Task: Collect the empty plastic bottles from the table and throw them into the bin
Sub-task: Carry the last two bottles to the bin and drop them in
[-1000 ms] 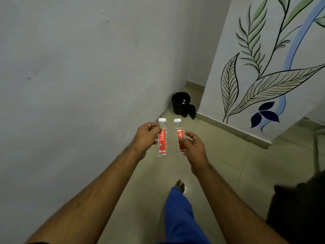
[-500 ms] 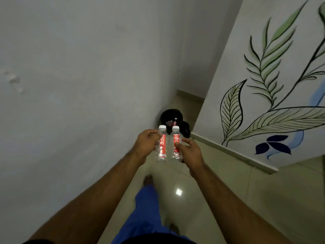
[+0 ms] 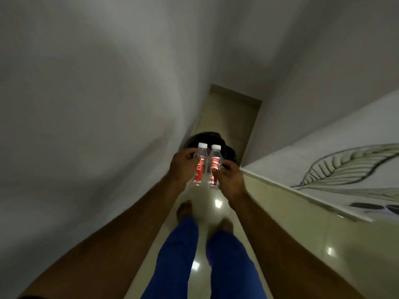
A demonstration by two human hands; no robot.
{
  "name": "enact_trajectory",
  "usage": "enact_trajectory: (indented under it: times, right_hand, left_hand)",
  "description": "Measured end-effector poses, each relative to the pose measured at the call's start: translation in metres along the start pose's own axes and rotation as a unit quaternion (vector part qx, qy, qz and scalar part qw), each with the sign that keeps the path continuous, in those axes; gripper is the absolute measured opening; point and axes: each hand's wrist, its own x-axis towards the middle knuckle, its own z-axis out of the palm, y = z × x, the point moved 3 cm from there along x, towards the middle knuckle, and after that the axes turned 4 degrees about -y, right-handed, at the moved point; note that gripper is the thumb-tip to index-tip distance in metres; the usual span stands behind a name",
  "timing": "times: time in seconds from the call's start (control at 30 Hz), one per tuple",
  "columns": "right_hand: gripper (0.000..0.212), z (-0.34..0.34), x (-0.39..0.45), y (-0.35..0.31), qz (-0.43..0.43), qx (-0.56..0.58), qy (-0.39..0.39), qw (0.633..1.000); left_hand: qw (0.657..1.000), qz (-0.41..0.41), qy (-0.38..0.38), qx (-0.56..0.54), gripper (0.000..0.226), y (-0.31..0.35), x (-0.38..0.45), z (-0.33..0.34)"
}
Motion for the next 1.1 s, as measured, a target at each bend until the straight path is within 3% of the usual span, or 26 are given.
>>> enact_trajectory:
  times: [0.13, 0.3, 0.5, 0.63, 0.77, 0.93, 1.1]
  right_hand:
    - [0.029, 0.009, 0.13, 0.035, 0.009, -0.042, 0.007, 0.999]
    - [0.025, 0.015, 0.281, 0.112, 0.023, -0.104, 0.009, 0.994]
    - [0.037, 0.022, 0.336, 0.14, 0.019, -0.214, 0.026, 0.976]
    - [0.027, 0.019, 0.299, 0.126, 0.019, -0.123, 0.029, 0.992]
    - [0.018, 0.007, 0.233, 0.08, 0.056, 0.028, 0.03, 0.998]
    - [0.019, -0.027, 0.09, -0.013, 0.056, 0.064, 0.017, 0.996]
    - [0.021, -0.054, -0.05, -0.071, -0.003, 0.104, 0.037, 0.994]
  left_hand:
    - [1.0, -0.014, -0.001, 0.008, 0.01, -0.037, 0.129, 0.025]
    - [0.994, -0.094, 0.008, -0.056, 0.03, -0.125, 0.276, 0.066]
    - [0.995, -0.092, 0.02, -0.016, 0.023, -0.17, 0.33, 0.099]
    - [0.997, -0.065, -0.007, 0.044, 0.033, -0.165, 0.3, 0.095]
    - [0.996, -0.028, 0.01, 0.081, 0.026, -0.095, 0.213, 0.075]
    - [0.991, 0.022, 0.003, 0.131, 0.024, -0.013, 0.09, 0.049]
    - [0.989, 0.095, -0.014, 0.109, 0.022, 0.048, -0.018, 0.041]
